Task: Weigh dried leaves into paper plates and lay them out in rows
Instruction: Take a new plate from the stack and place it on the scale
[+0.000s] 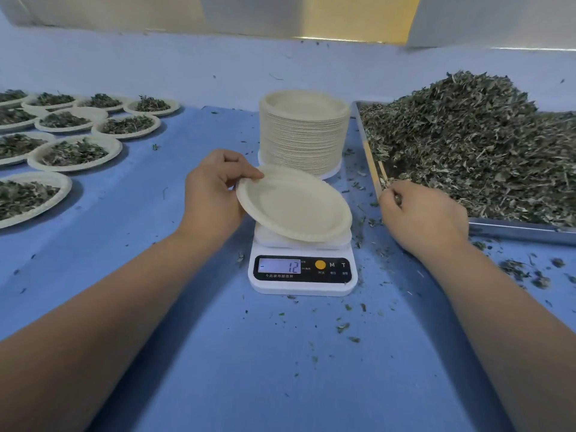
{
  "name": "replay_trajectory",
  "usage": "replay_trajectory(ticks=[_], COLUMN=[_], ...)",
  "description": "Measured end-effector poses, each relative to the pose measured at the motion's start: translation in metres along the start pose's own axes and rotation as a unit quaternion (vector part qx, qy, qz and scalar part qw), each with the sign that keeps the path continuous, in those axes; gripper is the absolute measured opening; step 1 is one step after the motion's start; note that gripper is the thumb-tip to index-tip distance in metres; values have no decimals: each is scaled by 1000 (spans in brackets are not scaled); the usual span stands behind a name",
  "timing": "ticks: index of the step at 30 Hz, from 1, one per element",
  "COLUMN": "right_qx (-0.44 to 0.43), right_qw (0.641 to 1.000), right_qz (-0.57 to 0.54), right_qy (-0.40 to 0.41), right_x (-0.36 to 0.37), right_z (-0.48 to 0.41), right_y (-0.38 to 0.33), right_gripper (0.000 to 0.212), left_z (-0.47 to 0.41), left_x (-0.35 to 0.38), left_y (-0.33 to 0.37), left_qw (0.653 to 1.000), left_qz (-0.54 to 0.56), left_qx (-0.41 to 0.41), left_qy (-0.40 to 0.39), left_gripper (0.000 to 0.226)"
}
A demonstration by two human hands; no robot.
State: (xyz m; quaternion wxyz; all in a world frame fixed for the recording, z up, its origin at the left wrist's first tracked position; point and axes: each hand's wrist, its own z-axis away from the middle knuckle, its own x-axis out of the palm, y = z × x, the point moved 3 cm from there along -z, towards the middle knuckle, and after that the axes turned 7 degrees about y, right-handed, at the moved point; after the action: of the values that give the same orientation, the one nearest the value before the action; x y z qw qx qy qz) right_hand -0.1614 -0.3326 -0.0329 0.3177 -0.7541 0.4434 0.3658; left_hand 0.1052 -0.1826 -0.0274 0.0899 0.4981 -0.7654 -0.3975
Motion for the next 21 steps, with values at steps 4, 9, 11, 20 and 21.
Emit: replay_trajectory(ticks=[4, 9, 11, 20, 21], right_qx=[12, 16, 17, 77, 92], right_qw=[1000, 988, 983, 972, 969], right_qz=[-22, -90, -108, -157, -165], right_qy=[-10, -123, -150, -157, -161], right_x=[-3, 7, 19, 95, 102], right_z=[-1, -31, -57, -171, -178], right_y=[-1, -5, -10, -29, -27], right_gripper=[30, 30, 34, 43, 47], left_z=[5, 0, -1, -3, -3], left_x=[-1, -6, -7, 16, 16], left_y=[-15, -44, -48, -41, -42], left_qw=[997, 982, 980, 875, 869], left_qz=[3, -108, -86, 296, 302], left_qx=[-40, -107, -160, -383, -391], left_qy=[-59, -110, -82, -23, -23], left_gripper=[42, 44, 44, 32, 32])
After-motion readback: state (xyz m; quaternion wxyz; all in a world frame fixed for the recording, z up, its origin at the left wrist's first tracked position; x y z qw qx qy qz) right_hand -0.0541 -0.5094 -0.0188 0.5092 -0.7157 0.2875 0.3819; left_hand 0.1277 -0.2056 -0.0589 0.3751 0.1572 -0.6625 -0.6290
